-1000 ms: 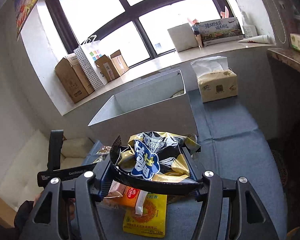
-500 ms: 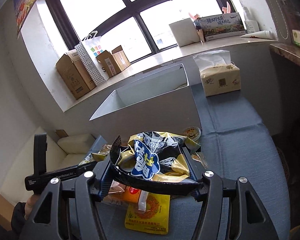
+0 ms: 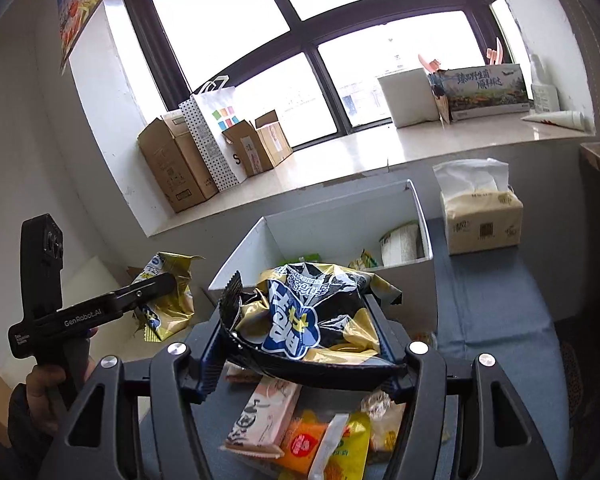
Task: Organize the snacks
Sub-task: 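Carry the dark bag into the box and open the right gripper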
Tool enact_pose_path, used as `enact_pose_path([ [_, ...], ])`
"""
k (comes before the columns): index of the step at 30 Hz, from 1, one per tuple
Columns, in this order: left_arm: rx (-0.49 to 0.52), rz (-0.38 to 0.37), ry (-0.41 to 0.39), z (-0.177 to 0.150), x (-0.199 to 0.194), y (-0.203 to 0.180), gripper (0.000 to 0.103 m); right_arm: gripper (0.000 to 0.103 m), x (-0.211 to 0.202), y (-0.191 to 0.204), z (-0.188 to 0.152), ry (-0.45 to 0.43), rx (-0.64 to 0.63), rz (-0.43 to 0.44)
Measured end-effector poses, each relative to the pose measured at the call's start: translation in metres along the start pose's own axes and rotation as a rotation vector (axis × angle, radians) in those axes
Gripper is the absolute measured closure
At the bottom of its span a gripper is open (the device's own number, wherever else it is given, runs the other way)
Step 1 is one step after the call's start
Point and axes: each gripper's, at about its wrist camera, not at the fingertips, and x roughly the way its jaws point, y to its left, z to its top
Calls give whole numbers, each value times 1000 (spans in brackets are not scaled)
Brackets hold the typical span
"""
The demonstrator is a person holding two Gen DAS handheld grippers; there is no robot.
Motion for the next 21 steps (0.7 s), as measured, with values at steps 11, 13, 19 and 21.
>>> enact_pose_path([
  [11,41,111,100,62,115,1,32,37,111,-43,72,111,47,-39],
  [13,32,131,119,58,124,6,22,33,124,-49,75,139,47,-40],
  [19,56,130,129,44,123,9,0,4,123,-59,73,127,70,-82],
  [21,55,128,126,43,121,10,0,3,120,-58,72,129,70,-80],
])
